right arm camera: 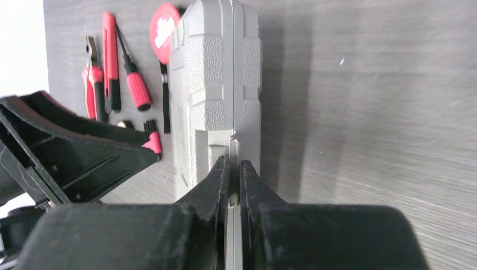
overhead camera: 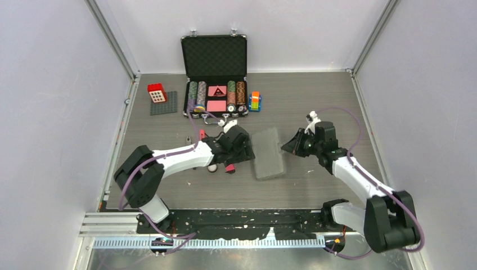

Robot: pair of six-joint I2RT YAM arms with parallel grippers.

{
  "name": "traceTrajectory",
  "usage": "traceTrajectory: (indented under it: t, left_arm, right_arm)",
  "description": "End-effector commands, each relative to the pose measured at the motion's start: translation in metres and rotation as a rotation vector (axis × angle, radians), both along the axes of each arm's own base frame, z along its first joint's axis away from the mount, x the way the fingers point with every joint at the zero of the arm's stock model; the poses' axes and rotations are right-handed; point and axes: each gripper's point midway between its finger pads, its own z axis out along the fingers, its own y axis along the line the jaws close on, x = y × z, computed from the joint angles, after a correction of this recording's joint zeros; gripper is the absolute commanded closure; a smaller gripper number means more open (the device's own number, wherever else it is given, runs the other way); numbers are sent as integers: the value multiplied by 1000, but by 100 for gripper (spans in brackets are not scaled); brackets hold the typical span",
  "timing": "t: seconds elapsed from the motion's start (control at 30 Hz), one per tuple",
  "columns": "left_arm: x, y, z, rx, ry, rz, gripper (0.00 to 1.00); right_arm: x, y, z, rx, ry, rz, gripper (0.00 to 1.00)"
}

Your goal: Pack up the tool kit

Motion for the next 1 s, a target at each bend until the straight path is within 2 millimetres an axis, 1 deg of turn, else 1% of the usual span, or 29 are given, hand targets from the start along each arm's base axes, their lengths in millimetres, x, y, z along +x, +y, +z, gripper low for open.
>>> traceTrajectory:
  t: [0.0, 0.03, 0.07, 0.1, 0.13, 0.17, 0.2, 0.23, 0.27, 0.33, 0.37, 0.4, 0.43, 0.47, 0.5, 0.57, 0.67, 0.77, 0.83, 0.97]
  left_arm:
    - [13, 28, 37, 45, -136, 32, 30]
    - [14, 29, 46, 32, -156, 33, 27]
    - [15, 30, 54, 19, -171, 36, 25]
    - [15, 31, 60, 7, -182, 37, 24]
    - [14, 33, 65, -4, -191, 40, 22]
    - [13, 33, 69, -15, -199, 40, 21]
    - [12, 35, 73, -26, -206, 43, 19]
    - [11, 36, 75, -38, -210, 45, 18]
    - [9, 36, 77, -52, -211, 44, 17]
    - [5, 35, 79, -80, -210, 42, 13]
    - [4, 34, 79, -94, -207, 40, 12]
    - [2, 34, 79, -105, -203, 38, 10]
    - [0, 33, 79, -113, -197, 36, 8]
    - [-1, 32, 77, -119, -190, 33, 7]
    - [-4, 31, 75, -130, -181, 29, 4]
    - [-6, 29, 73, -146, -172, 23, 2]
    - [-7, 28, 68, -151, -158, 25, 2]
    - [-9, 26, 61, -152, -137, 19, 4]
    - [-10, 19, 56, -167, -116, 8, 5]
    - [-10, -1, 48, -194, -61, -29, 8]
  right_arm:
    - [15, -26, 46, -157, -113, -57, 95]
    - [15, -28, 50, -178, -126, -48, 95]
    - [15, -31, 59, -196, -134, -56, 95]
    - [14, -31, 64, -211, -144, -46, 95]
    - [14, -34, 72, -237, -158, -54, 95]
    - [13, -32, 76, -252, -165, -43, 95]
    - [13, -35, 83, -285, -173, -47, 95]
    - [8, -31, 81, -308, -159, -25, 95]
    - [10, -28, 89, -339, -182, -16, 94]
    - [9, -27, 90, -396, -174, -9, 95]
    - [11, -32, 90, -437, -158, -31, 95]
    - [10, -30, 89, -456, -153, -25, 95]
    - [12, -33, 90, -484, -143, -37, 95]
    - [11, -31, 91, -495, -143, -31, 95]
    - [13, -32, 93, -522, -135, -39, 95]
    - [13, -28, 95, -546, -128, -21, 95]
    - [14, -25, 95, -546, -122, -17, 95]
    - [17, -31, 96, -570, -127, -47, 95]
    - [17, -33, 95, -577, -125, -48, 95]
    - [13, -30, 88, -563, -102, -39, 95]
